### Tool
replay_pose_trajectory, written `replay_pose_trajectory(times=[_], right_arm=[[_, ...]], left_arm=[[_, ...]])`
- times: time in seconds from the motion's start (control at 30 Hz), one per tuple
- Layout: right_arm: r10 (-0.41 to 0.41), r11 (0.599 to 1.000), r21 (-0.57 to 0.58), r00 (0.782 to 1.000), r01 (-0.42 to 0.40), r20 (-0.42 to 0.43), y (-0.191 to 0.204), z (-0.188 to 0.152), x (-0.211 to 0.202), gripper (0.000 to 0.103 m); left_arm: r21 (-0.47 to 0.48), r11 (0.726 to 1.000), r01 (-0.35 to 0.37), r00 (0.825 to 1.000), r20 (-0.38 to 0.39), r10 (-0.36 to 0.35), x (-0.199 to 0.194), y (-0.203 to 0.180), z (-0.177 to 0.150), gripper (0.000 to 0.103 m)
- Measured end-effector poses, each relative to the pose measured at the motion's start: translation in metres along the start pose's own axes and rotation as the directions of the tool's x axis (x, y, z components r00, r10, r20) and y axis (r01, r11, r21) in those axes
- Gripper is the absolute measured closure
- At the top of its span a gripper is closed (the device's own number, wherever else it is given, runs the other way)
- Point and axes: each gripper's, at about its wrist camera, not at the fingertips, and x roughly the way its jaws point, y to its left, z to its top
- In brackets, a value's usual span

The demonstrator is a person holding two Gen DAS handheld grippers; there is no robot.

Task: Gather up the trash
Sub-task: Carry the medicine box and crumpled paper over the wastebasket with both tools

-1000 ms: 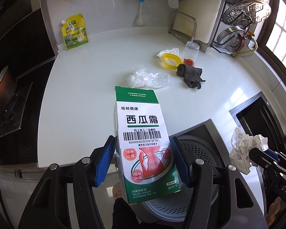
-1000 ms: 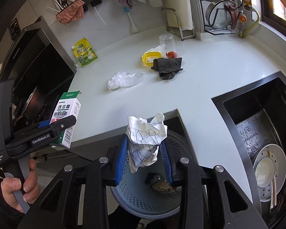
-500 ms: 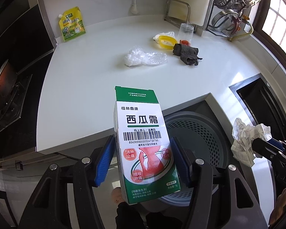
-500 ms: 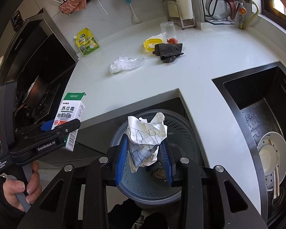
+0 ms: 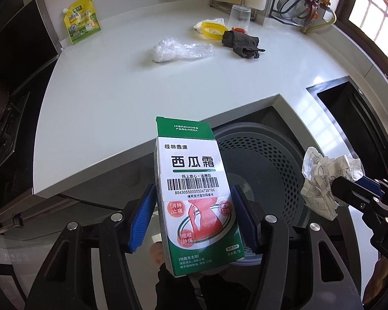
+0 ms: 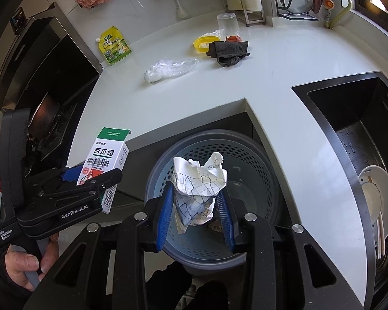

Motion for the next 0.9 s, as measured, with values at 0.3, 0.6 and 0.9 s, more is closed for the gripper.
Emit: replay_pose_trajectory(times=[0.3, 0.6, 0.9], right_arm=[[-0.016, 1.0, 0.011, 1.0, 0.016, -0.026, -0.003, -0.008, 0.007, 0.07], [-0.048, 0.999, 0.023, 0.996, 0.05, -0.078, -0.01, -0.022, 0.023, 0.07], [-0.041, 0.998, 0.034, 0.995, 0.044, -0.086, -0.015, -0.024, 0.027, 0.07]], left_arm=[[0.025, 0.999, 0.033, 0.999, -0.031, -0.032, 0.014, -0.011, -0.008, 0.045], [0.042, 0.997, 0.066, 0.994, -0.085, -0.062, 0.031, -0.019, -0.018, 0.045], [0.07, 0.994, 0.087, 0.993, -0.087, -0.081, 0.033, -0.029, -0.015, 0.045]])
